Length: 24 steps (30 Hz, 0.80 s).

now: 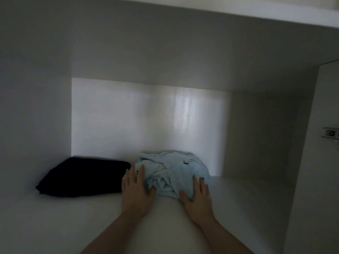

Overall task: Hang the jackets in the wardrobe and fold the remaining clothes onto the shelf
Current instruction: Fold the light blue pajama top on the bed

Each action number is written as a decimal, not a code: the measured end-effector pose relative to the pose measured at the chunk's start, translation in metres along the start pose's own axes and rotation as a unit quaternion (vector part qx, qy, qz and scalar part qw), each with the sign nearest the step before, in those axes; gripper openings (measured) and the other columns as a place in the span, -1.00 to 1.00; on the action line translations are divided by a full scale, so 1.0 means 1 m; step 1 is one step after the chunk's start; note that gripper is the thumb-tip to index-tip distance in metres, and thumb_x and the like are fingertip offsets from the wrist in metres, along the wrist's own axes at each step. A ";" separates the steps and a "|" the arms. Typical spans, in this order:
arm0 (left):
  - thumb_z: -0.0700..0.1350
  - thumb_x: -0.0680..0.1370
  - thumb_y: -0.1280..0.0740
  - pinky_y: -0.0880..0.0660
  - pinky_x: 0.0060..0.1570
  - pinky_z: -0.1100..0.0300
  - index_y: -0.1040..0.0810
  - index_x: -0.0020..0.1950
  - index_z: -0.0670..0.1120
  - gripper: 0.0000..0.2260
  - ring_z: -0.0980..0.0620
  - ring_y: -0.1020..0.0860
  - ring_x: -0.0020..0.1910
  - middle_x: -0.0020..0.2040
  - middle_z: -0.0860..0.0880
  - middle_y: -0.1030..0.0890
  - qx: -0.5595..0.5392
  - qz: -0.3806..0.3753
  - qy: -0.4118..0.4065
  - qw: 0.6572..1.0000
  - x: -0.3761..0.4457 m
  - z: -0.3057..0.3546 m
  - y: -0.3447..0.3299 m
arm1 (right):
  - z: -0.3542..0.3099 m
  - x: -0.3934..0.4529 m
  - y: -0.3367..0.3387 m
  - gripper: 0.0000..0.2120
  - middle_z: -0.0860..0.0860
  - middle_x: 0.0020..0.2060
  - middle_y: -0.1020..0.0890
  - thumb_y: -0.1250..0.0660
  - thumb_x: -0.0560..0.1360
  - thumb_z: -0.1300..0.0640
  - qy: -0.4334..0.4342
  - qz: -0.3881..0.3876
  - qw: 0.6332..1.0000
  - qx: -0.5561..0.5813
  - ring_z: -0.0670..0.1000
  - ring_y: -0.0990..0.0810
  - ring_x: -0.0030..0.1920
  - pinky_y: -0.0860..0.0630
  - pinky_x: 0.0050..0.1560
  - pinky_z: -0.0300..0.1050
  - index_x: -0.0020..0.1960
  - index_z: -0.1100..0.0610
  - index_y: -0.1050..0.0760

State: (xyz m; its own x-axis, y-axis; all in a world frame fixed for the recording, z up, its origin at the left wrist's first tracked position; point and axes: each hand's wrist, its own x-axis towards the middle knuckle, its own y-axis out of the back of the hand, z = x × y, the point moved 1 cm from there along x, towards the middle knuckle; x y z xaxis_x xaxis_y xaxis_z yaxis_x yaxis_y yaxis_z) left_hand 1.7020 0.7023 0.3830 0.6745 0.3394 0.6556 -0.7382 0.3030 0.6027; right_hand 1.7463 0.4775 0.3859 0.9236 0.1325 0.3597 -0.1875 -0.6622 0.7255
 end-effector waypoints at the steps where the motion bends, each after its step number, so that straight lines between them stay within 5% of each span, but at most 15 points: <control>1: 0.15 0.50 -0.35 -0.06 0.57 -0.20 -0.13 0.66 0.01 -0.22 -0.23 -0.02 0.63 0.66 -0.13 -0.07 0.029 -0.014 -0.043 0.999 -0.001 0.002 -0.002 | 0.000 0.000 0.000 -0.19 -0.02 0.65 0.19 -0.10 0.59 -0.38 -0.005 0.004 1.000 -0.020 0.11 0.18 0.64 0.05 0.59 0.21 0.65 -0.12 0.22; 7: 0.05 0.59 -0.30 0.03 0.58 -0.22 -0.03 0.67 0.08 -0.29 -0.16 0.04 0.65 0.67 -0.02 -0.01 0.058 -0.073 -0.050 0.994 0.002 0.001 -0.006 | -0.005 -0.011 -0.001 -0.19 -0.03 0.65 0.21 -0.05 0.58 -0.40 0.031 0.070 0.990 -0.117 0.10 0.21 0.64 0.13 0.57 0.25 0.65 -0.13 0.25; 13: 0.00 0.57 -0.34 0.03 0.56 -0.28 -0.11 0.66 0.02 -0.30 -0.21 -0.03 0.64 0.66 -0.08 -0.10 0.060 -0.072 -0.048 0.994 0.001 0.002 -0.003 | -0.013 -0.043 0.003 -0.17 -0.05 0.64 0.28 -0.11 0.60 -0.28 -0.019 0.023 0.989 -0.148 0.12 0.23 0.64 0.14 0.59 0.29 0.63 -0.11 0.34; 19: -0.06 0.42 -0.49 0.02 0.54 -0.32 -0.17 0.64 -0.12 -0.15 -0.33 -0.11 0.59 0.63 -0.21 -0.16 0.047 -0.069 -0.088 0.993 -0.005 0.012 0.009 | -0.022 -0.098 0.019 -0.09 -0.04 0.65 0.16 -0.26 0.54 -0.22 -0.051 0.003 0.994 -0.096 0.12 0.06 0.64 -0.02 0.60 0.15 0.64 -0.12 0.27; 24: -0.14 0.31 -0.50 0.00 0.55 -0.29 -0.21 0.62 -0.10 -0.09 -0.30 -0.06 0.60 0.64 -0.16 -0.11 -0.027 -0.102 -0.197 0.975 -0.048 0.052 0.044 | -0.040 -0.167 0.054 -0.14 -0.11 0.63 0.11 -0.38 0.52 -0.11 -0.069 0.029 0.997 -0.009 0.05 -0.07 0.62 -0.22 0.53 -0.03 0.65 -0.11 0.05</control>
State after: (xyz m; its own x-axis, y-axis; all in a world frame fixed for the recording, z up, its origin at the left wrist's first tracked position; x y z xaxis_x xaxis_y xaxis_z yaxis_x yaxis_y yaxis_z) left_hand 1.6371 0.6530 0.4015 0.7488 -0.0981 0.6555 -0.5809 0.3790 0.7203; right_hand 1.5683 0.4495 0.3885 0.9480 -0.0102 0.3181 -0.2477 -0.6516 0.7170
